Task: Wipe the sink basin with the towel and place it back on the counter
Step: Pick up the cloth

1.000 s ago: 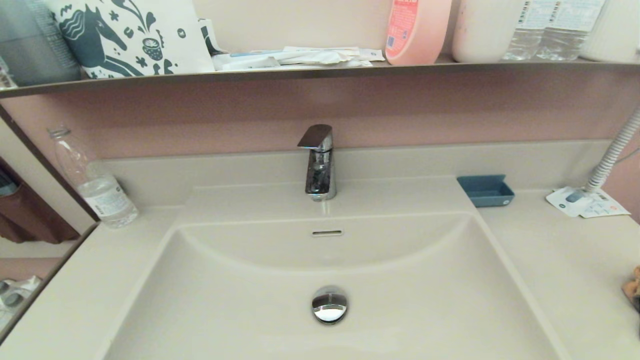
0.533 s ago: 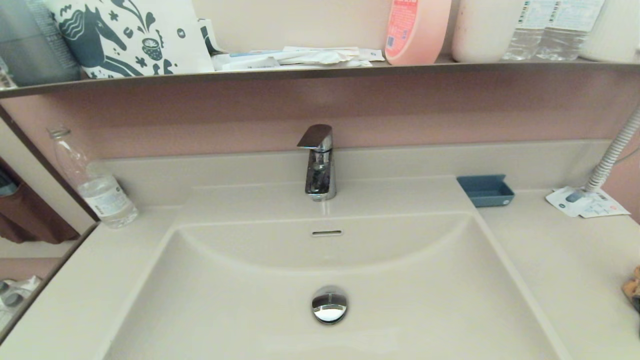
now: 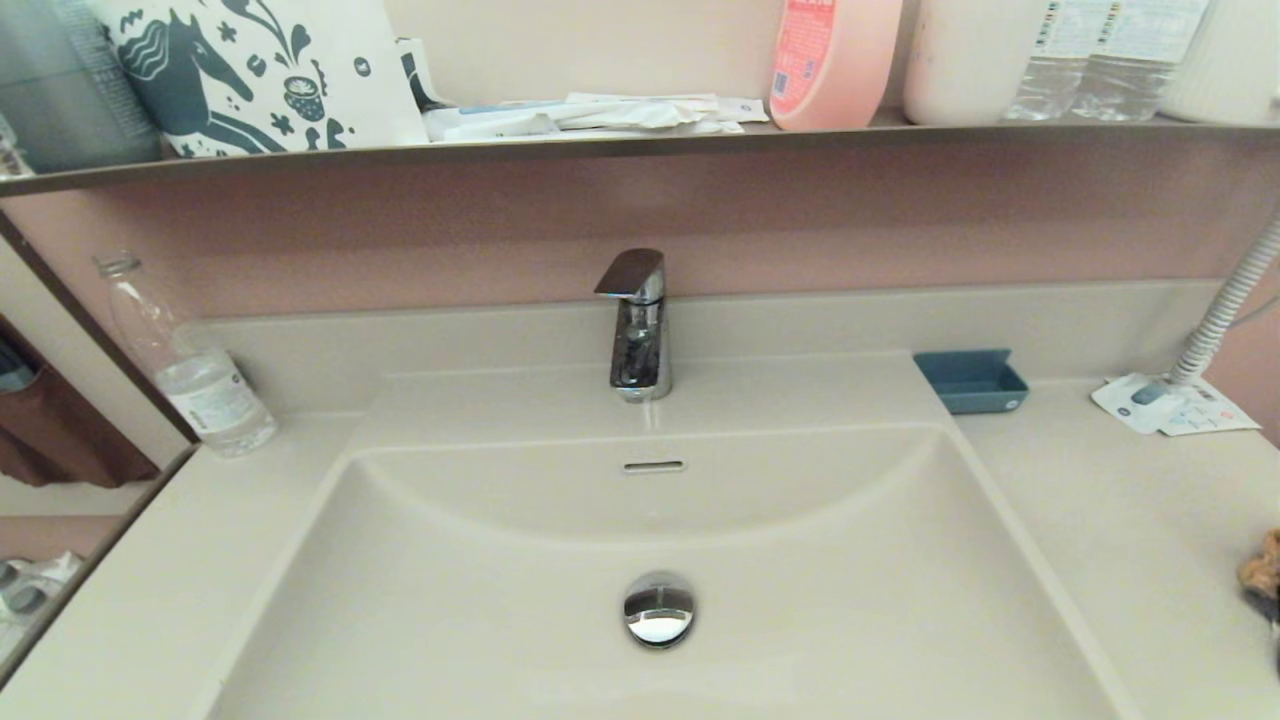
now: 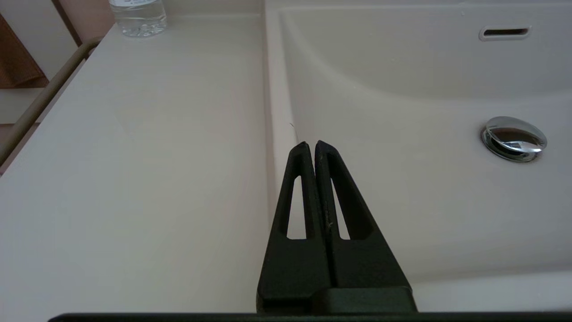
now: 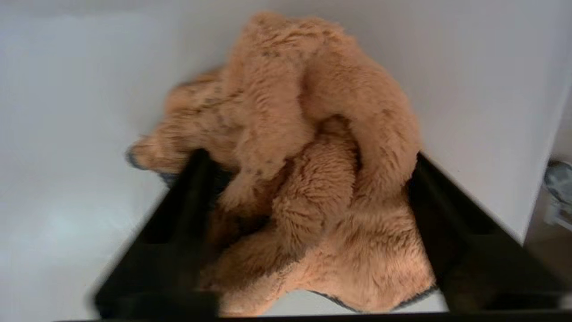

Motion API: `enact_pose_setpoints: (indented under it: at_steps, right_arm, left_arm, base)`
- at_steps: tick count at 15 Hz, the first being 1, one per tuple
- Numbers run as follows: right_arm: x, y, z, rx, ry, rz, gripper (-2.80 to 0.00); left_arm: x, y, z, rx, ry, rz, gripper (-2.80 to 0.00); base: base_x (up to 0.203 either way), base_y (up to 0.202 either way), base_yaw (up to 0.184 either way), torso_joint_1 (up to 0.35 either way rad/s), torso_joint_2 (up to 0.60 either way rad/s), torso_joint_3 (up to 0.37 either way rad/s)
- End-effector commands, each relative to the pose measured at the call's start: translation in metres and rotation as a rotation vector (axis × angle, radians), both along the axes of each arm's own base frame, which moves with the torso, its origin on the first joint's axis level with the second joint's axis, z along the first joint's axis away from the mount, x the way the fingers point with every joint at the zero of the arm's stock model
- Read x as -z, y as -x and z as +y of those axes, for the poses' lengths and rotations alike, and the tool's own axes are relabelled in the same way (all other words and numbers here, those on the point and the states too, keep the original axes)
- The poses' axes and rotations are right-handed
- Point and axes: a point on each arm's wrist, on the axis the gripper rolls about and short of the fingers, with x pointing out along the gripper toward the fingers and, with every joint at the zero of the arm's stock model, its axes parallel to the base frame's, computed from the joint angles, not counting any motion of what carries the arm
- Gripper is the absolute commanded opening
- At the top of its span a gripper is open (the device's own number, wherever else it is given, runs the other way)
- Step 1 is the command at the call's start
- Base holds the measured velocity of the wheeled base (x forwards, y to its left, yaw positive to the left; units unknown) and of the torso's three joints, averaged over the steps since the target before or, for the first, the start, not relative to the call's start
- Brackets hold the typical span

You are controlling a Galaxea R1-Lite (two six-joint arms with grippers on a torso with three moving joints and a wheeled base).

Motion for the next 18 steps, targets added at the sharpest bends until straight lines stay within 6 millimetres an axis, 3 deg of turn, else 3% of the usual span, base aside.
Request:
enact_pose_setpoints:
  at_steps: [1,5,10,14,18]
  right_arm:
    - [-0.001,0.002,0.001,-0.001,-0.003,-0.006,-2.80]
    - [-0.007,0.009,0.007,0.002,0.001,-0.026,-2.80]
    - [-0.026,0.035,0.029,0.014,-0.059,-0.107,-2.80]
    - [-0.068,0.063,0.057,-0.001,-0.162,-0.341,-2.80]
    - [-0.123,0.071,0.106,-0.048,-0.358,-0.481,-2.80]
  left_arm:
    - [0.000,0.000,0.000,0.000,0.001,0.001,-2.80]
    - [0.000,0.000,0.000,-0.001,0.000,0.001,-2.80]
    - [0.000,0.000,0.000,0.000,0.000,0.001,-2.80]
    - [0.000,0.000,0.000,0.000,0.001,0.001,-2.80]
    - [0.000,0.000,0.000,0.000,0.001,0.001,-2.80]
  base:
    - [0.000,0.000,0.000,0.000,0.00,0.000]
    - [0.000,0.000,0.000,0.000,0.00,0.000]
    - [0.000,0.000,0.000,0.000,0.00,0.000]
    - [0.000,0.000,0.000,0.000,0.00,0.000]
    - [0.000,0.000,0.000,0.000,0.00,0.000]
